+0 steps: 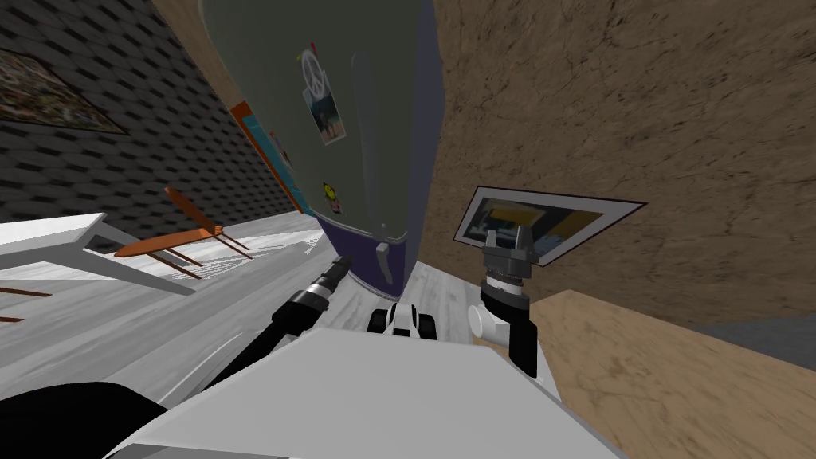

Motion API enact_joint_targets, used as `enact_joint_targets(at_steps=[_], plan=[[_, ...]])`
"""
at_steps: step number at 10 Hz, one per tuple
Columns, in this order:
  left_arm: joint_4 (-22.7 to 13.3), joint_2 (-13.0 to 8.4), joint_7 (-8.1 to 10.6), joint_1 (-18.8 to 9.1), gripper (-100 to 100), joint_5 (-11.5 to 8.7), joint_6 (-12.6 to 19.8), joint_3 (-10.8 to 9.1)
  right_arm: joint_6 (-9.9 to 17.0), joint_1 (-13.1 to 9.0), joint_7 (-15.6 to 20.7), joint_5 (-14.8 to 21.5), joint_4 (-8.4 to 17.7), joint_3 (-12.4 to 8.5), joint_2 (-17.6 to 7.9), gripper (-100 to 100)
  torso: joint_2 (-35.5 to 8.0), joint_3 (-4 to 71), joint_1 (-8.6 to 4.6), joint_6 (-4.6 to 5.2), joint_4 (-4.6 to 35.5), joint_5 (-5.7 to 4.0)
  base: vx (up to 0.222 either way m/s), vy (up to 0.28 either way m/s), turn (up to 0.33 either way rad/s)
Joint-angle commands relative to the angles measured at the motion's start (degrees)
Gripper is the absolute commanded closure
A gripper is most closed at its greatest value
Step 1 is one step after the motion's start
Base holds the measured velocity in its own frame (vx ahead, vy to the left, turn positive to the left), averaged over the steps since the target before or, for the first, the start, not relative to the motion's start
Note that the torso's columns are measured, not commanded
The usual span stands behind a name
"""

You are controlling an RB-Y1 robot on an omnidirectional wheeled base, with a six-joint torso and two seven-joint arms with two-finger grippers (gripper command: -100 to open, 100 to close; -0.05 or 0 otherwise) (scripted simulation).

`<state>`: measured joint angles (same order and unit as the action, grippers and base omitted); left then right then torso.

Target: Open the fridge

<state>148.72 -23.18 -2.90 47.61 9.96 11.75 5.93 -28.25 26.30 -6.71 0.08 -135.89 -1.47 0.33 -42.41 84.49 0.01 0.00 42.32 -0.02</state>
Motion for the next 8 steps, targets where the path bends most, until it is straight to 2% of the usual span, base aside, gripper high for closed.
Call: enact_joint_targets(at_steps=[1, 3, 4, 6, 7, 8], plan=[[0.35, -2.08, 0.27, 0.18, 100, -0.69, -0.87, 0.64, 0.0, 0.0, 0.0, 0.0, 0.0, 0.0, 0.0, 0, 0.16, 0.09, 0.16, 0.0, -0.04, 0.07, -0.152, 0.254, -0.066], [0.57, -4.39, 0.42, 0.46, 100, -1.32, -2.11, 1.74, 0.0, 0.01, 0.0, 0.0, 0.0, 0.0, 0.01, 0, 0.3, 0.2, -0.24, 0.0, -0.09, -0.05, -0.191, 0.265, -0.101], [0.57, -4.39, 0.42, 0.46, 100, -1.32, -2.11, 1.74, 0.0, 0.01, 0.0, 0.0, 0.0, 0.0, 0.0, 0, 0.05, 0.04, 0.14, 0.0, -0.02, 0.04, -0.217, 0.226, -0.067], [0.78, -6.71, 0.58, 0.73, 100, -1.94, -3.34, 2.84, 0.0, 0.01, 0.0, 0.0, 0.0, 0.01, 0.01, 0, 0.12, 0.06, -0.17, 0.0, -0.03, -0.03, -0.195, 0.251, -0.101], [0.78, -6.71, 0.58, 0.73, 100, -1.94, -3.34, 2.84, 0.0, 0.01, 0.0, 0.0, 0.0, 0.0, 0.0, 0, 0.15, 0.09, 0.21, 0.01, -0.04, 0.07, -0.188, 0.217, -0.071], [0.89, -7.87, 0.66, 0.87, 100, -2.26, -3.96, 3.39, 0.0, 0.02, 0.0, 0.0, 0.0, 0.0, 0.01, 0, 0.2, 0.12, -0.09, -0.02, -0.05, 0.03, -0.187, 0.224, -0.084]])
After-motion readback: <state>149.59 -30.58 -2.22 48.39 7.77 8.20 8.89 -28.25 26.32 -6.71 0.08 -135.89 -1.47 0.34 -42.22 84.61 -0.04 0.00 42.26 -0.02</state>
